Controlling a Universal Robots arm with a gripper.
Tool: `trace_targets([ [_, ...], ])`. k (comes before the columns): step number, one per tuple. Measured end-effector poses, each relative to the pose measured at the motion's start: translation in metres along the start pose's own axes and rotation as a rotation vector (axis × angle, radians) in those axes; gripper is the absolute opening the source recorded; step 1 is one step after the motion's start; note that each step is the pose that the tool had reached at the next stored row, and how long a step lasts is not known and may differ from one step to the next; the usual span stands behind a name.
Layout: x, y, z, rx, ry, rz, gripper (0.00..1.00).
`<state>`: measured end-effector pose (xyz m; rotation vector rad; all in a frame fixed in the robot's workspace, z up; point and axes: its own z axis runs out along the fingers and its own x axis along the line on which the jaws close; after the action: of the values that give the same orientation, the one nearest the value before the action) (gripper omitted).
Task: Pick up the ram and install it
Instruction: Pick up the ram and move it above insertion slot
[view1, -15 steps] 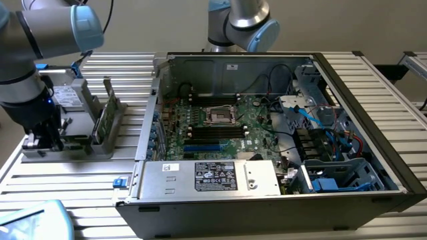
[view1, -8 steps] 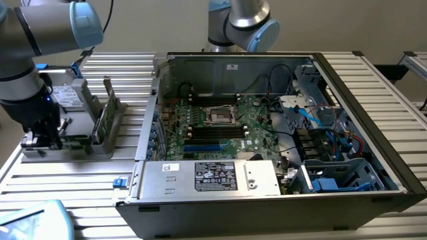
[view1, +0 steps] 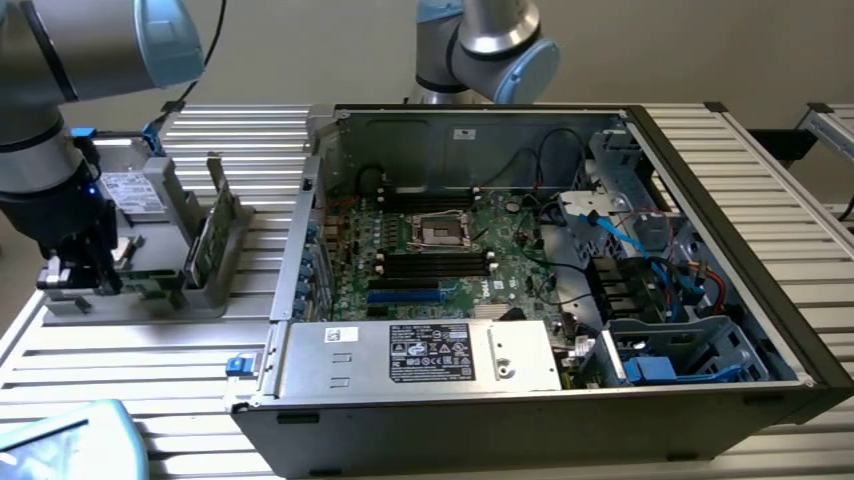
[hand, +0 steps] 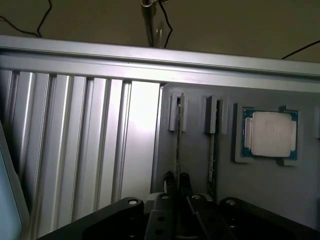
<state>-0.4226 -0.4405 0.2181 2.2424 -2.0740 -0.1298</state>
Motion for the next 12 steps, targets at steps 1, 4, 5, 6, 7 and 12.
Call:
trace_targets([
  [1, 0.0, 0.0002, -0.0037, -0.0003, -0.0001, 0.0, 0.14],
  [4, 0.0, -0.0004, -0.0173, -0.0031, -0.0002, 0.0, 0.14],
  [5, 0.0, -0.0015, -0.0222, -0.004, -0.0003, 0.0, 0.14],
  [6, 0.0, -0.0033, -0.0269, -0.0047, -0.0005, 0.0, 0.14],
  [7, 0.001, -0.0054, -0.032, -0.0057, -0.0004, 0.0, 0.14],
  [12, 0.002, -0.0175, -0.0562, -0.0089, -0.0007, 0.0, 0.14],
])
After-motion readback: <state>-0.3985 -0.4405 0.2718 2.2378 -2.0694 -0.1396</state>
